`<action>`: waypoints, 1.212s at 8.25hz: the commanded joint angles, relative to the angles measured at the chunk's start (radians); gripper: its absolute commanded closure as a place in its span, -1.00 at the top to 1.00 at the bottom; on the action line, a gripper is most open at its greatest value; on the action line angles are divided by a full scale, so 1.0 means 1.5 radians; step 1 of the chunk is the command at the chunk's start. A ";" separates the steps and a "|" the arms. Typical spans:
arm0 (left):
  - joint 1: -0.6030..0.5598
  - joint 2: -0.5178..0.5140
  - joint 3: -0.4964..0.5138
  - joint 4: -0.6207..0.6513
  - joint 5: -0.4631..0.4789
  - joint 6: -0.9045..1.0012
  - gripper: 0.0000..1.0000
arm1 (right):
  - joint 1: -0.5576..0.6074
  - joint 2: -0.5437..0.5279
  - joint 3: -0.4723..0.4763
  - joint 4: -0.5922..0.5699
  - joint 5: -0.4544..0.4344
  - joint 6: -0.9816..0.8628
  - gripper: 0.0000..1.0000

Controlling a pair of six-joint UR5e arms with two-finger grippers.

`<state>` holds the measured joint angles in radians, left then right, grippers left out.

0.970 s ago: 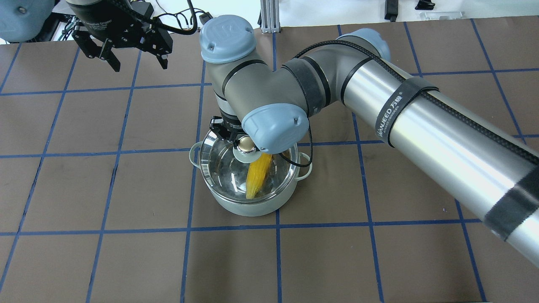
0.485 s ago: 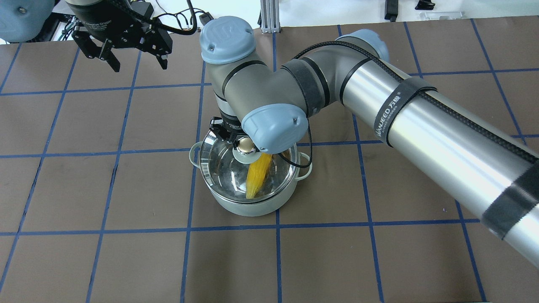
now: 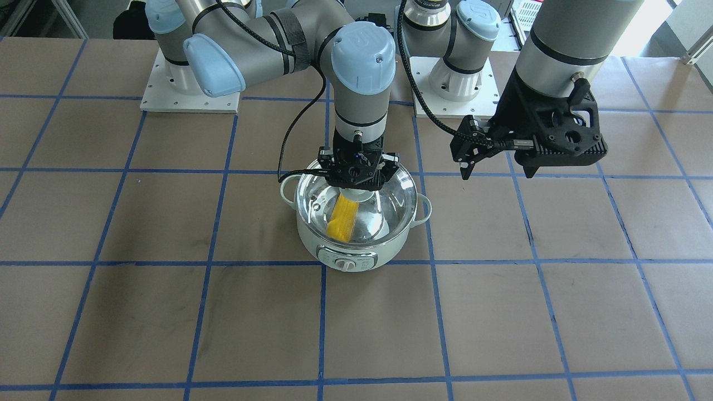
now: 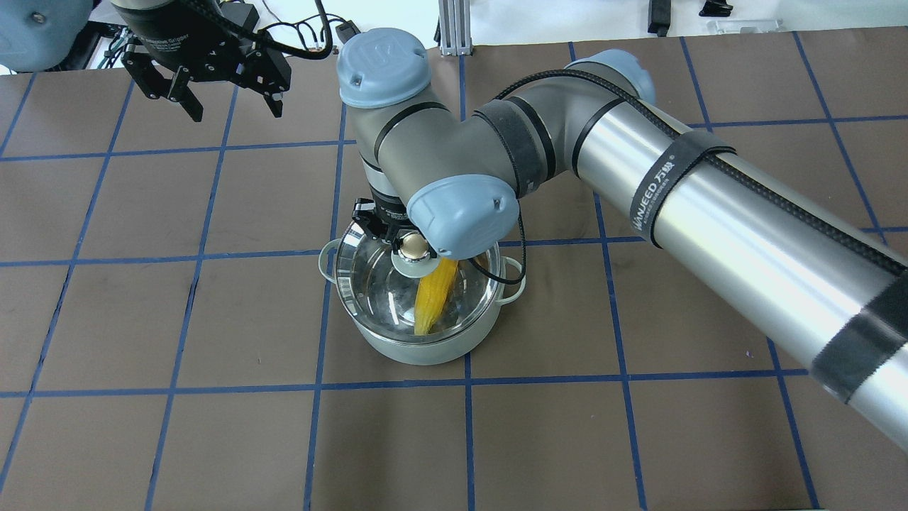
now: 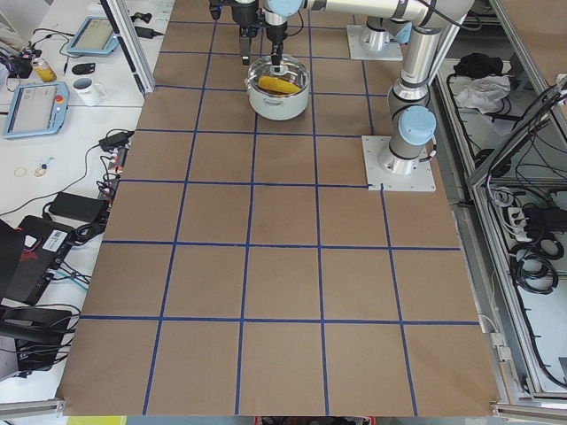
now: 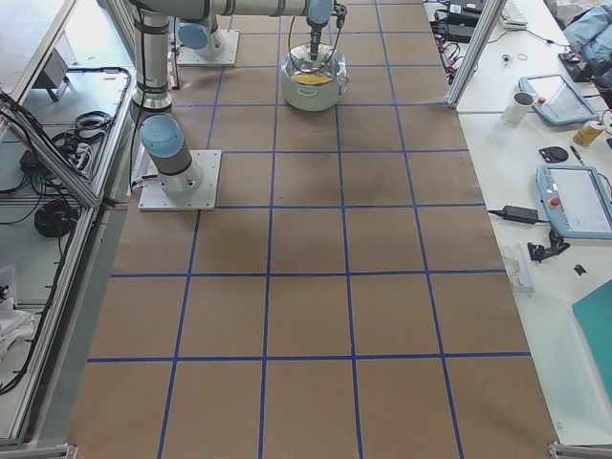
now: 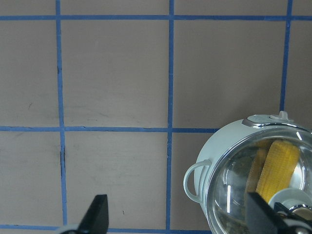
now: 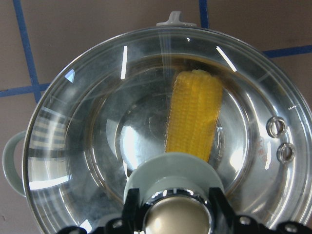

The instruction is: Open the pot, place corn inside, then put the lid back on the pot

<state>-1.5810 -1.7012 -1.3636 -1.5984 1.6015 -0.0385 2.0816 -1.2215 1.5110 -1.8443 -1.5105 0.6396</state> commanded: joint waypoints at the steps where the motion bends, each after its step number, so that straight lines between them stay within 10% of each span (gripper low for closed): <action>1: 0.001 0.001 0.000 0.000 -0.001 0.000 1.00 | 0.001 -0.001 0.000 0.007 0.009 0.002 -0.40; 7: 0.000 0.001 -0.002 0.000 -0.003 0.000 1.00 | 0.001 0.000 0.000 0.003 0.021 -0.004 -0.36; 10: 0.000 0.001 -0.003 0.000 -0.004 -0.001 1.00 | 0.001 0.000 0.002 0.003 0.013 -0.013 0.52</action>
<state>-1.5813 -1.6998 -1.3678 -1.5984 1.5959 -0.0384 2.0832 -1.2215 1.5122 -1.8391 -1.4883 0.6250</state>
